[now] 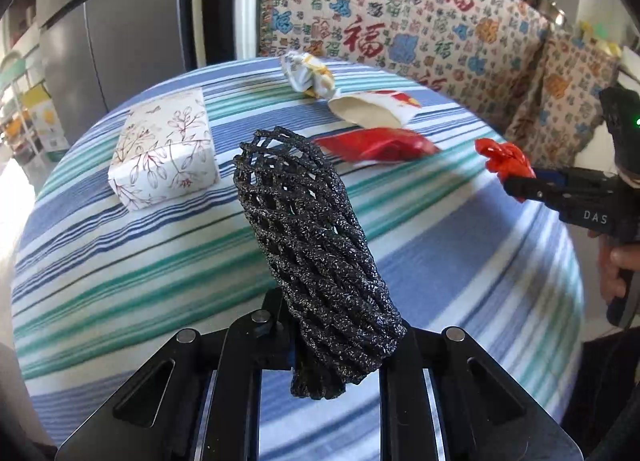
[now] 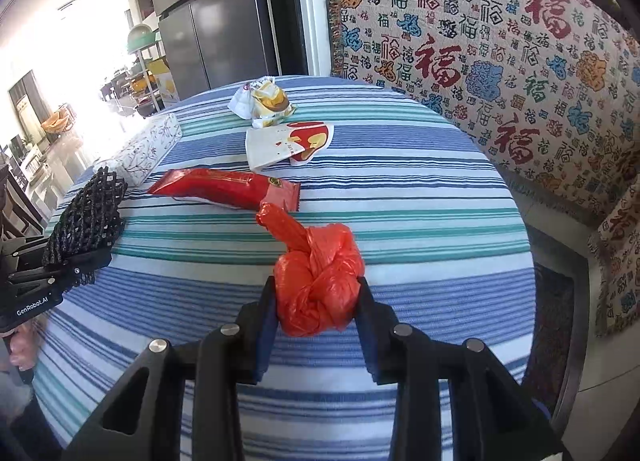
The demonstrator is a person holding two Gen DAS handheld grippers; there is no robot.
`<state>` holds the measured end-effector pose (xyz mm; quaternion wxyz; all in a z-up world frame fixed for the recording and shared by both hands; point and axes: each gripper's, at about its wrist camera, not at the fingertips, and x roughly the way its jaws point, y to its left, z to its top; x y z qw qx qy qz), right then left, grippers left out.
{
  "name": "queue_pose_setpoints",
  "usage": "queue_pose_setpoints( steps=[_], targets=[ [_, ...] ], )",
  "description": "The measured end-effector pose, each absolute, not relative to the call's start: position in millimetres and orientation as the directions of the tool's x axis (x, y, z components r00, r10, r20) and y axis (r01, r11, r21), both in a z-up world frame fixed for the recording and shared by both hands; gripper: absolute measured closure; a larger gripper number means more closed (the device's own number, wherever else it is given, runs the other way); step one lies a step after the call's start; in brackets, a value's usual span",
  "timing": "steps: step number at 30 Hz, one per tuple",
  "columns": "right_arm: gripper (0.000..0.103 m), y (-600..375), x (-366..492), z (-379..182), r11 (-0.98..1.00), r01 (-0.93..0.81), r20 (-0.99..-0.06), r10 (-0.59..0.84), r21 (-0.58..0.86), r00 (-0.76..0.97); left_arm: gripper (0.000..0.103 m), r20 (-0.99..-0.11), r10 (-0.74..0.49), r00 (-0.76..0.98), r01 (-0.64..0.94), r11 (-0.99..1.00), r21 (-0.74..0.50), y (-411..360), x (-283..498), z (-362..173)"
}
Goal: Collect trash
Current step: 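Carry the mesh sleeve and red bag over the wastebasket and open both tools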
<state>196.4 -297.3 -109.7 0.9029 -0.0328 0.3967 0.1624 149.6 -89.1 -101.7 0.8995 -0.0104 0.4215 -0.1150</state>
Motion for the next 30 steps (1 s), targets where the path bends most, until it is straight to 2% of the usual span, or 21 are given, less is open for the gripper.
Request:
queue_pose_setpoints(
  steps=[6,14,20,25,30],
  targets=[
    [0.067,-337.5,165.5,-98.7,0.962,-0.253,-0.716,0.247,0.101,0.653,0.088,-0.720,-0.339,0.605,0.318,0.932,-0.172,-133.2,128.6,-66.6],
    [0.067,-443.9,112.5,-93.5,0.987,-0.029,-0.704,0.135,0.160,0.697,0.088,-0.727,-0.485,0.485,0.529,0.825,-0.197,-259.3,119.5,-57.0],
    [0.067,-537.5,70.0,-112.1,0.969,0.185,-0.746,-0.001,0.165,0.666,0.088,-0.754,-0.546,0.365,0.653,0.727,-0.211,-355.5,114.4,-66.3],
    [0.067,-582.0,58.4,-133.6,0.952,0.282,-0.792,-0.077,0.123,0.606,0.088,-0.766,-0.574,0.290,0.712,0.664,-0.228,-426.7,118.7,-75.9],
    [0.067,-608.0,54.4,-142.8,0.941,0.312,-0.801,-0.086,0.130,0.593,0.088,-0.781,-0.576,0.242,0.750,0.622,-0.226,-482.4,127.5,-91.2]
  ],
)
